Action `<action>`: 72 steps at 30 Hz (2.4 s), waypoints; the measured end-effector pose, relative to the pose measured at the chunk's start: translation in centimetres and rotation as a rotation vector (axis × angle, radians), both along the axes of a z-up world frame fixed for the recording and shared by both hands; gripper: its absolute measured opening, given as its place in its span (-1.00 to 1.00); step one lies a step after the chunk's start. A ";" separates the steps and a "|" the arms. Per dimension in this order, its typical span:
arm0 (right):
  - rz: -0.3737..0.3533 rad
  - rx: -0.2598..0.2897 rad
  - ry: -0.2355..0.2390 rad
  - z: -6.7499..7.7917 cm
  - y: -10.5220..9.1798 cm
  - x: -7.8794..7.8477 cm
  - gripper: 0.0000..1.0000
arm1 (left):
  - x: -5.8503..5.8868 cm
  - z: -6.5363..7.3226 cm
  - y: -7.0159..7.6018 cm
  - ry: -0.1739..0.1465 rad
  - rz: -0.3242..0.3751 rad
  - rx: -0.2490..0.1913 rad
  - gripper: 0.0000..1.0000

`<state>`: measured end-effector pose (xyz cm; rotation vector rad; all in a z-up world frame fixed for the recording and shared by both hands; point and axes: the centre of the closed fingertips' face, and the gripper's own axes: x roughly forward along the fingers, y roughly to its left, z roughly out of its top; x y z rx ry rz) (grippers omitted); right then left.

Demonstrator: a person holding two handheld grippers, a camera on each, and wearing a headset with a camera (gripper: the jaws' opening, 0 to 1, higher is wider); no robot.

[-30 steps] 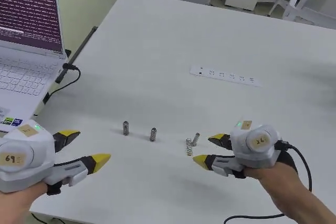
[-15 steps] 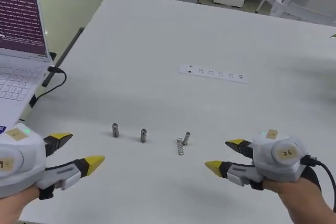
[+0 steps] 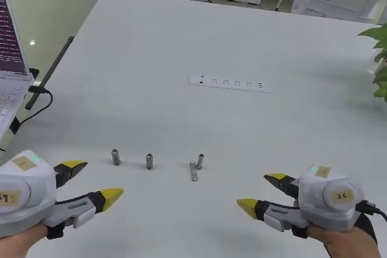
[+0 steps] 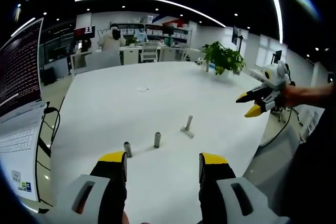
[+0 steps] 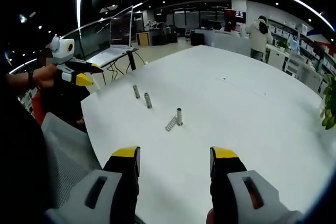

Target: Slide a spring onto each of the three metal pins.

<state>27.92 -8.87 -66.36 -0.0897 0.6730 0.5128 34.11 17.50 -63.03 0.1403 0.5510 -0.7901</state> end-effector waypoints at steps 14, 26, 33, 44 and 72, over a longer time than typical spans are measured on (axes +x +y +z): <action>-0.028 0.013 0.012 -0.2 -0.8 -0.6 0.07 | 0.5 -0.6 -3.8 0.011 -0.106 0.014 -0.01; -0.031 0.033 0.018 -0.4 -0.6 -1.4 0.11 | 0.4 -1.7 -7.6 0.028 -0.203 0.025 -0.03; -0.029 0.038 0.019 -0.3 -0.2 -1.7 0.13 | 0.4 -2.3 -9.9 0.045 -0.245 0.025 -0.07; 0.004 0.045 0.036 -0.9 0.5 -3.0 0.13 | 0.6 -4.7 -13.0 0.093 -0.274 0.032 -0.09; 0.112 0.086 0.092 -1.7 1.1 -4.1 0.14 | 4.5 -11.4 -16.7 0.198 -0.156 0.063 -0.19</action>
